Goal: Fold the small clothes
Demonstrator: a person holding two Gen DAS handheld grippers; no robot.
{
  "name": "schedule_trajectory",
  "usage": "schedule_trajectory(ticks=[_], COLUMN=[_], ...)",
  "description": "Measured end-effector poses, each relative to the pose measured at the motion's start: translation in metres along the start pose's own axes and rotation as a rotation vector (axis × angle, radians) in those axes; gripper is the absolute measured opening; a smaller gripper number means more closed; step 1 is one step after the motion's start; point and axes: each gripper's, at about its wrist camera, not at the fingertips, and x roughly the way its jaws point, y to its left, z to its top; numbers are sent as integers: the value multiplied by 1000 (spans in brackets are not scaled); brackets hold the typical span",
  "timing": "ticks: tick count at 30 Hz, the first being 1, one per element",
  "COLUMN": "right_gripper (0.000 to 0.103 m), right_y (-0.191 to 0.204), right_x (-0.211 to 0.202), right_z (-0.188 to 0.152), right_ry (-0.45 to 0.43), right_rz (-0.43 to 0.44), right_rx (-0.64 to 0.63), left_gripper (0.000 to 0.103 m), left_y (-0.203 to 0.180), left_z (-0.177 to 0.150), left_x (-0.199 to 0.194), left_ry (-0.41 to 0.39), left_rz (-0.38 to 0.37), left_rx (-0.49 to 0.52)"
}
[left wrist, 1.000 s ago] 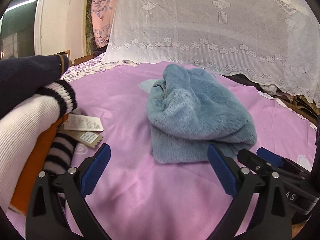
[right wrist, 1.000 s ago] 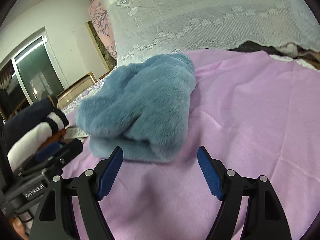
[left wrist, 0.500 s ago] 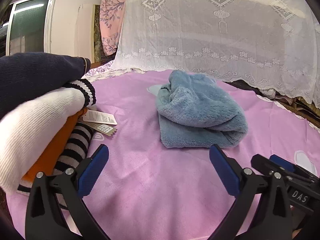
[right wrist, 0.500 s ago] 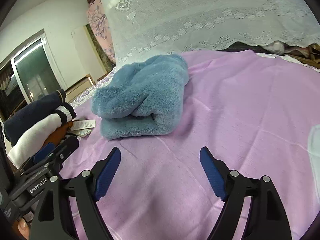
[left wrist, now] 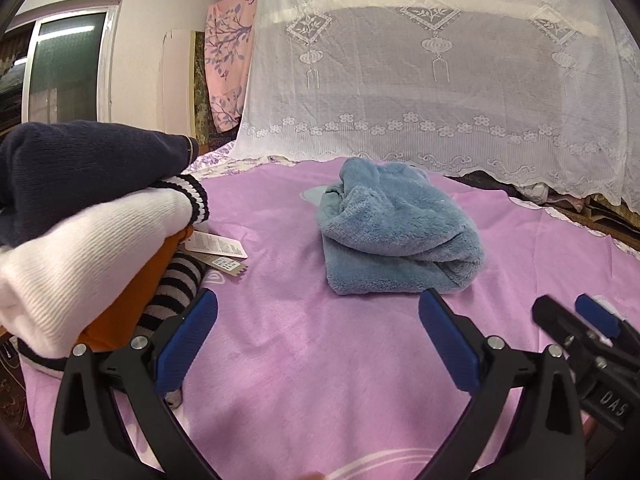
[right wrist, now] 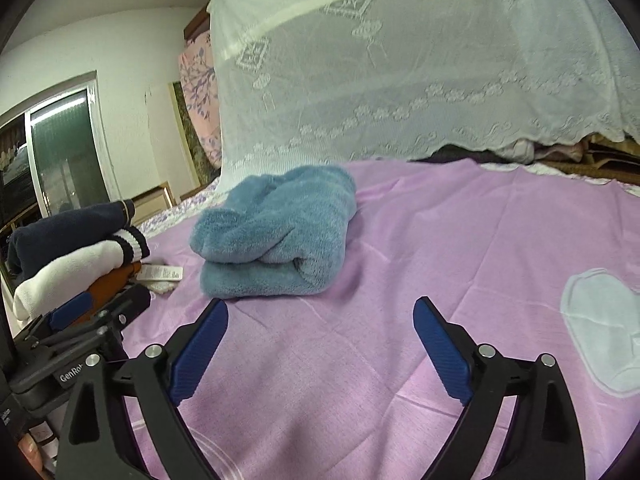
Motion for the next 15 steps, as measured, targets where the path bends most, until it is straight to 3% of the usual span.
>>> schedule_trajectory(ticks=[7,12,15], right_gripper=[99,99,99], right_y=[9,7,-5], right_x=[-15,12,27], right_z=[8,37,37], right_ry=[-80,-45,-33], right_rz=[37,24,23], right_rx=[-39,-26,16], left_gripper=[98,98,98], left_y=[4,8,9], left_z=[22,49,41], left_x=[-4,23,46], left_ry=[12,80,114], left_rz=[7,17,38], left_rx=[20,-13,-41])
